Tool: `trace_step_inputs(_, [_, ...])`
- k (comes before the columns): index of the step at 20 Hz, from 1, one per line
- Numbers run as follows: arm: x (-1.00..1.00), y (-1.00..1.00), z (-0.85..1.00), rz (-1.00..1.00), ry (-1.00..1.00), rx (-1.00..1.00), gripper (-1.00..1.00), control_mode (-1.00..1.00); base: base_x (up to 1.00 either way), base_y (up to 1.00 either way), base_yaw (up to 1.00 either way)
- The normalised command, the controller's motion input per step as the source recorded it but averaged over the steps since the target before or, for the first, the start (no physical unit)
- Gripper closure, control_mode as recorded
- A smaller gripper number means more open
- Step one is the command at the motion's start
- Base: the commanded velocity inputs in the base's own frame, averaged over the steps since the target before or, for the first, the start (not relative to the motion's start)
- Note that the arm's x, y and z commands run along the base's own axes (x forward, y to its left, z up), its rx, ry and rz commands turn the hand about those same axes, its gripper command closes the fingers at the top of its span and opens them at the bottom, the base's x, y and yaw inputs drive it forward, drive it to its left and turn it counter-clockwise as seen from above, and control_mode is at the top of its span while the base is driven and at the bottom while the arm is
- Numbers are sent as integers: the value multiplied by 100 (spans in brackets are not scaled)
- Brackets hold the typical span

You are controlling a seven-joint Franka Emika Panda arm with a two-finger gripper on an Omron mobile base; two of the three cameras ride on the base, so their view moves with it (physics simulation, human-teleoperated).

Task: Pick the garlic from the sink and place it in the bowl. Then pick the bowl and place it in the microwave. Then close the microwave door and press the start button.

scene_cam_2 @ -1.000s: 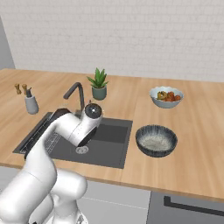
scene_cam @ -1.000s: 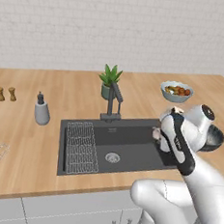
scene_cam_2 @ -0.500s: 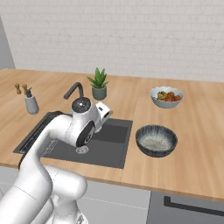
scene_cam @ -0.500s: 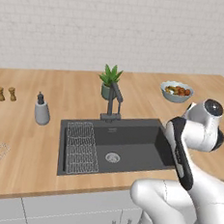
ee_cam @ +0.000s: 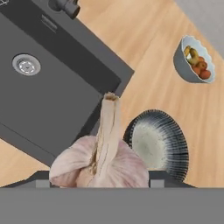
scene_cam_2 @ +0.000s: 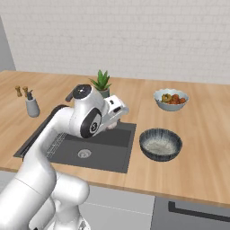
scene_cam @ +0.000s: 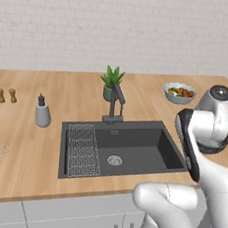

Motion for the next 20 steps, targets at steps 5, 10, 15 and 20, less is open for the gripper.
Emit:
trace_step_inputs(5, [0, -69, 0, -21, 0, 4, 100, -100, 0, 0, 0])
trace_step_inputs(10, [0, -54, 0, -19, 0, 7, 100, -100, 0, 0, 0])
trace_step_inputs(15, [0, -38, 0, -15, 2, 15, 100, -100, 0, 0, 0])
trace_step_inputs(20, [1, -32, -5, -2, 3, 15, 100, -100, 0, 0, 0])
